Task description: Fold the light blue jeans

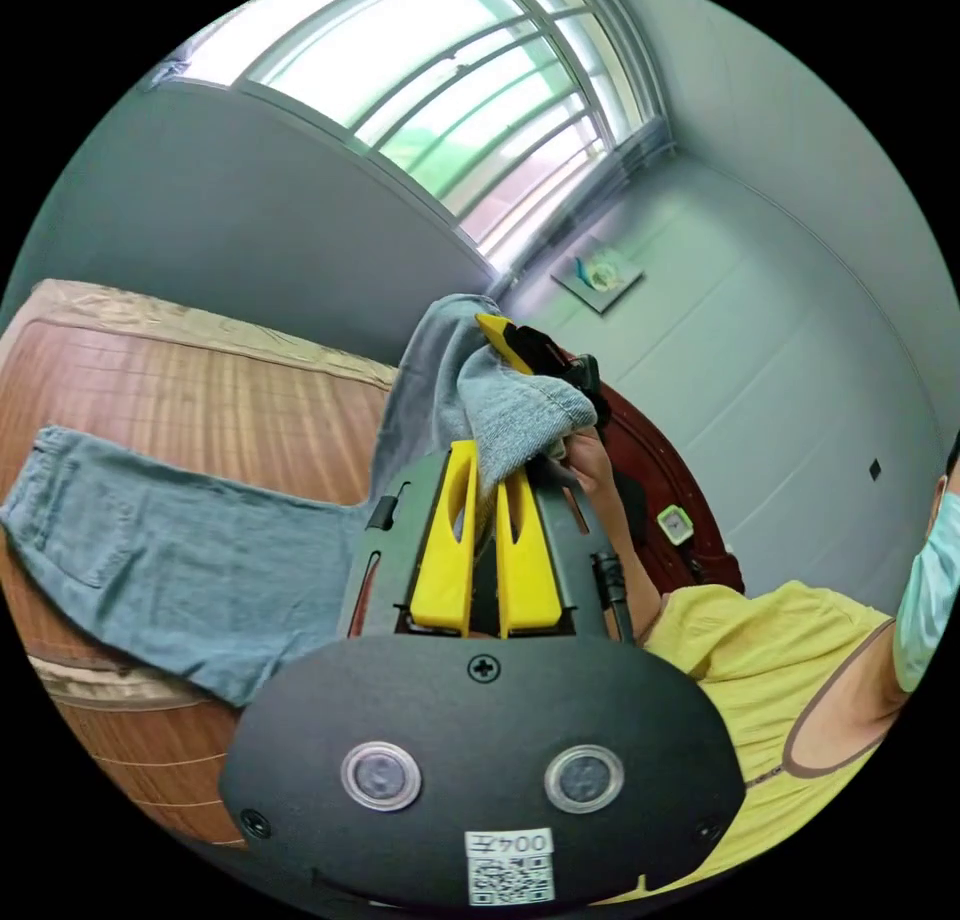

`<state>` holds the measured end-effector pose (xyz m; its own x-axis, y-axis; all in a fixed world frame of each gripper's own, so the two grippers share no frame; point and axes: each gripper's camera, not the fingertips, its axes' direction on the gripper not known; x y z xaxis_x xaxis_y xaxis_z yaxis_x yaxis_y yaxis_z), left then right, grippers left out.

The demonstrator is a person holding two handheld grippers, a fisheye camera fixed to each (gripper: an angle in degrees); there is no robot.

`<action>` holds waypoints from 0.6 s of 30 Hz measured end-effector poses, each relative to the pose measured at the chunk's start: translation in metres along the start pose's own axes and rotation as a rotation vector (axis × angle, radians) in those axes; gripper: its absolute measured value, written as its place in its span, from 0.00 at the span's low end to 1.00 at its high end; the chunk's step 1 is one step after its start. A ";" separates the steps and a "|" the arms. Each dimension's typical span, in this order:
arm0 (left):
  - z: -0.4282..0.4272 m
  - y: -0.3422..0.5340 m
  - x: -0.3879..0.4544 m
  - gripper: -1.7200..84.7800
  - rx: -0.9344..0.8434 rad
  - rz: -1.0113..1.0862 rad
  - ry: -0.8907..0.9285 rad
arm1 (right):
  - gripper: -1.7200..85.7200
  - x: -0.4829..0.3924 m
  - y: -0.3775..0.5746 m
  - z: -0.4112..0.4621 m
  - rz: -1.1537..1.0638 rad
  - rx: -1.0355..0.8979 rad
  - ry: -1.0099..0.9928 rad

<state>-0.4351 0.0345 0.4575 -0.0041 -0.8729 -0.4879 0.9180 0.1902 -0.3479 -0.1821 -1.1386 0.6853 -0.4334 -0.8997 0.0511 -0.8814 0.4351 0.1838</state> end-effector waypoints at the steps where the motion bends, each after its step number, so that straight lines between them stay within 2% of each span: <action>1: -0.027 -0.002 -0.024 0.02 0.029 -0.015 -0.038 | 0.07 -0.004 -0.009 0.039 -0.015 -0.028 0.012; 4: -0.083 -0.004 -0.098 0.02 0.080 -0.090 -0.085 | 0.07 -0.008 -0.027 0.137 -0.050 -0.095 0.071; 8: -0.142 0.016 -0.219 0.03 0.163 -0.246 -0.059 | 0.07 0.009 -0.033 0.269 -0.054 -0.196 0.153; 14: -0.177 0.073 -0.373 0.04 0.201 -0.502 -0.132 | 0.10 0.079 -0.011 0.427 -0.015 -0.423 0.305; 18: -0.194 0.116 -0.448 0.05 0.272 -0.712 -0.180 | 0.14 0.095 0.002 0.426 -0.023 -0.369 0.248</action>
<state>-0.4039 0.5344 0.4805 -0.5854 -0.8072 -0.0752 0.7835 -0.5395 -0.3084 -0.3050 -1.2087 0.2728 -0.3166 -0.9097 0.2687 -0.7448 0.4139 0.5234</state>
